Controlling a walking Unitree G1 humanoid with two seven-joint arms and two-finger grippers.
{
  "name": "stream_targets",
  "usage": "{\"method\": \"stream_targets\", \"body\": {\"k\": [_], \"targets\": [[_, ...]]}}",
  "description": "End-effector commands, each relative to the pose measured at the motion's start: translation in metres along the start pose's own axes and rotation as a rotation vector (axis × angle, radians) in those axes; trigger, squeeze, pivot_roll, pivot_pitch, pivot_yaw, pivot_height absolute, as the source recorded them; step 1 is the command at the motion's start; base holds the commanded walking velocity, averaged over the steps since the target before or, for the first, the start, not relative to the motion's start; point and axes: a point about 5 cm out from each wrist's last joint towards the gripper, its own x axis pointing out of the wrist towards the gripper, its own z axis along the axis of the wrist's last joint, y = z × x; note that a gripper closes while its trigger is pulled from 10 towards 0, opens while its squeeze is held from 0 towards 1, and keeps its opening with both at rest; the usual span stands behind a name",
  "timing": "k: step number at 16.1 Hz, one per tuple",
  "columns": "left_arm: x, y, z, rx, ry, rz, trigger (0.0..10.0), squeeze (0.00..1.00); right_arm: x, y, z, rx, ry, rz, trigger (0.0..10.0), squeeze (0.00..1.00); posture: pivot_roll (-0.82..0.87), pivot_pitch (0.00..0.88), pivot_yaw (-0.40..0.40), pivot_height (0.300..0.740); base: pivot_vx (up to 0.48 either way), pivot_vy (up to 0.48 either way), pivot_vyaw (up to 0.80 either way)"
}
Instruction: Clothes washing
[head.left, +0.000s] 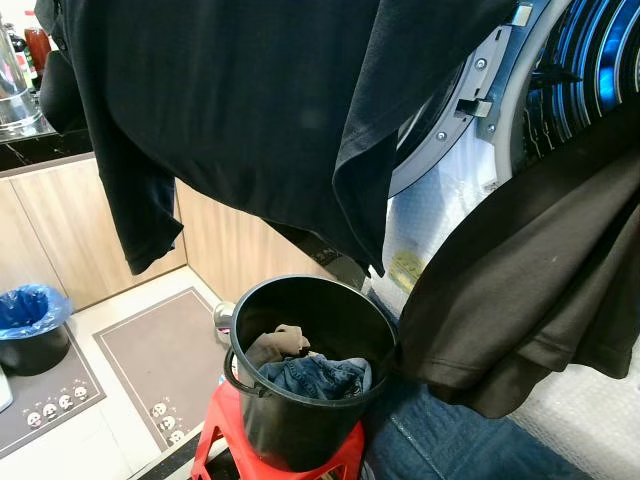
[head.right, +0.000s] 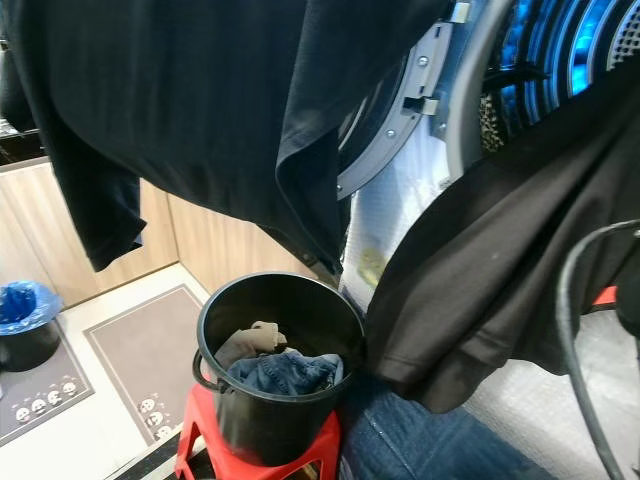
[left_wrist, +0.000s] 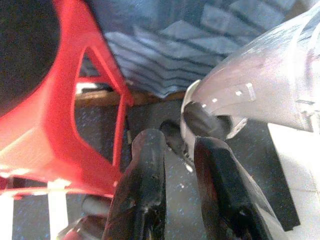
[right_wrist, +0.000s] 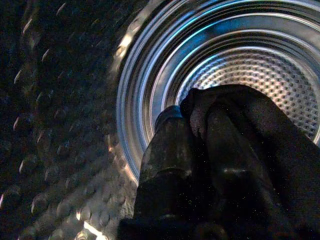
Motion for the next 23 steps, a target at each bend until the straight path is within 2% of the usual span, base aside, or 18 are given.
{"method": "stream_targets", "body": {"k": [1,2,3,7,8,10,12,15,19,23], "targets": [[-0.003,-0.013,-0.013,-0.013,0.048,-0.035,10.0,0.0,0.0,0.003,0.001,-0.044,0.008,0.029,10.0,0.0,0.03,0.0,-0.166,0.74,0.0,0.0,0.0],[-0.003,-0.015,-0.014,-0.016,0.047,-0.039,10.0,0.0,-0.001,0.005,-0.005,-0.065,0.036,0.048,10.0,0.0,0.02,0.0,-0.168,0.74,0.0,0.0,0.0],[-0.005,-0.021,-0.017,-0.028,0.047,-0.047,10.0,0.0,-0.003,0.005,-0.022,-0.129,0.113,0.083,10.0,0.0,0.02,0.0,-0.169,0.74,0.0,0.0,0.0],[-0.007,-0.027,-0.02,-0.042,0.048,-0.045,10.0,0.0,-0.004,-0.004,-0.03,-0.173,0.139,0.052,10.0,0.0,0.02,0.0,-0.17,0.74,0.0,0.0,0.0],[-0.008,-0.023,-0.025,-0.061,0.063,0.027,10.0,0.0,-0.004,-0.008,-0.034,-0.183,0.159,0.052,10.0,0.0,0.02,0.012,-0.17,0.74,0.0,0.0,0.0],[-0.01,-0.017,-0.028,-0.079,0.074,0.094,10.0,0.0,-0.004,-0.01,-0.036,-0.196,0.168,0.048,10.0,0.0,0.02,0.017,-0.166,0.74,0.0,0.0,0.0],[-0.018,0.003,-0.04,-0.115,0.128,0.264,10.0,0.0,-0.005,-0.022,-0.043,-0.209,0.192,0.025,10.0,0.0,0.02,0.031,-0.157,0.74,0.0,0.0,0.0],[-0.025,0.023,-0.047,-0.202,0.153,0.374,10.0,0.0,-0.005,-0.026,-0.046,-0.207,0.2,0.023,10.0,0.0,0.02,0.036,-0.141,0.74,0.0,0.0,0.0],[-0.025,0.033,-0.046,-0.301,0.145,0.402,10.0,0.0,-0.006,-0.04,-0.051,-0.245,0.222,-0.043,10.0,0.0,0.01,0.033,-0.119,0.74,0.0,0.0,0.0],[-0.025,0.029,-0.051,-0.294,0.181,0.372,10.0,0.0,-0.008,-0.075,-0.055,-0.363,0.257,-0.194,10.0,0.0,-0.01,0.044,-0.093,0.74,0.0,0.0,0.0]]}}
